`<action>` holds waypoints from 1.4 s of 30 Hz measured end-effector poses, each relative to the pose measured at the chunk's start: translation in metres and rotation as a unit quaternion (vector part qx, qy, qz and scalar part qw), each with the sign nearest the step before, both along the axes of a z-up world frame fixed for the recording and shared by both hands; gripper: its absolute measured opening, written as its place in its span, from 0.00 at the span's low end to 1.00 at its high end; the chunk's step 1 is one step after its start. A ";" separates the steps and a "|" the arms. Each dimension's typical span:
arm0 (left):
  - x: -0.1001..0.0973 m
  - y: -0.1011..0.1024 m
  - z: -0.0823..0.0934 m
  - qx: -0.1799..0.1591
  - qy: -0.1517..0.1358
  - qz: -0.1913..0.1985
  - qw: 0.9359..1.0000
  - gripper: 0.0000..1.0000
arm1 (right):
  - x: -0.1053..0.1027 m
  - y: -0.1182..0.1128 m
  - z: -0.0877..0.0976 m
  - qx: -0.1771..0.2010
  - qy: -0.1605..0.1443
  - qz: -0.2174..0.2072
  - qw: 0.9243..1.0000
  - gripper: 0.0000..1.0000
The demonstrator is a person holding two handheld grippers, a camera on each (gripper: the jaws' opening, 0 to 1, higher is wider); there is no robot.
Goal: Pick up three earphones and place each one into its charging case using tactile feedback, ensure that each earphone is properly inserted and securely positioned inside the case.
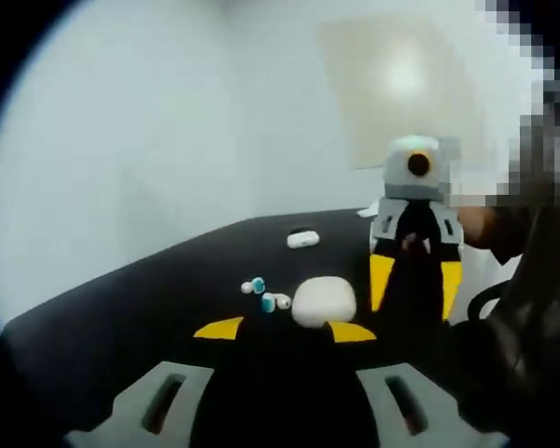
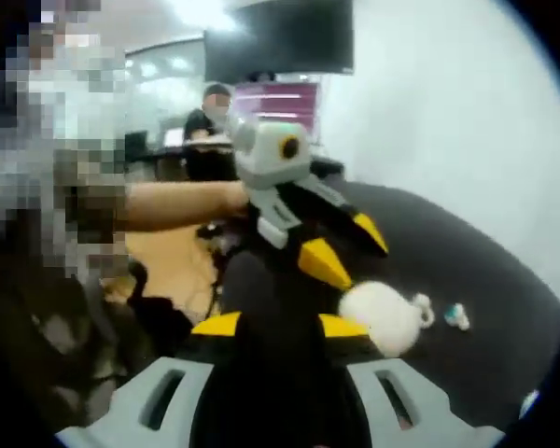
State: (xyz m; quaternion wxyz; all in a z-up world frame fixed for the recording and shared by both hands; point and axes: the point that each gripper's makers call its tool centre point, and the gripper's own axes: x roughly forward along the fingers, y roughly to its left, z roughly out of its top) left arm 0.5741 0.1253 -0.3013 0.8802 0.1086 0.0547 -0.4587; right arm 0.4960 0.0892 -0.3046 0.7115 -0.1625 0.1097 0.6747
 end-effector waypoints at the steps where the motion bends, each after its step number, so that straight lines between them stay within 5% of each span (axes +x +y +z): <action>1: 0.000 0.000 0.000 0.000 0.001 -0.001 1.000 0.31 | 0.005 -0.003 0.006 0.011 0.013 -0.009 1.000 0.31; 5: -0.001 -0.002 -0.002 0.002 0.003 -0.008 1.000 0.30 | 0.040 -0.024 0.029 0.070 0.049 -0.062 0.994 0.31; 10: -0.002 -0.003 -0.005 0.008 0.008 -0.011 1.000 0.30 | 0.076 -0.029 0.024 0.094 0.103 -0.107 0.984 0.32; 15: -0.004 -0.005 -0.007 0.013 0.012 -0.018 1.000 0.29 | 0.086 -0.015 0.004 0.080 0.192 -0.112 0.972 0.31; 17: -0.007 -0.007 -0.009 0.018 0.013 -0.026 0.999 0.29 | 0.075 -0.006 -0.002 0.074 0.252 -0.095 0.960 0.31; 19: -0.011 -0.009 -0.011 0.023 0.018 -0.036 0.999 0.28 | 0.076 -0.005 -0.005 0.067 0.267 -0.106 0.955 0.32; 23: -0.014 -0.013 -0.011 0.021 0.019 -0.049 0.998 0.28 | 0.070 -0.006 0.000 0.065 0.198 -0.100 0.973 0.30; 27: -0.021 -0.017 -0.008 0.008 0.023 -0.069 0.997 0.29 | 0.062 -0.004 0.011 0.073 0.076 -0.086 0.991 0.27; 31: -0.023 -0.020 -0.011 0.012 0.028 -0.075 0.997 0.30 | 0.054 0.004 0.019 0.088 -0.075 -0.067 0.991 0.26; 33: -0.025 -0.022 -0.011 0.013 0.030 -0.078 0.996 0.30 | 0.048 0.006 0.020 0.093 -0.117 -0.062 0.987 0.24; 42: -0.023 -0.021 -0.014 0.026 0.020 -0.072 0.997 0.23 | 0.048 0.001 0.018 0.100 -0.068 -0.048 0.991 0.21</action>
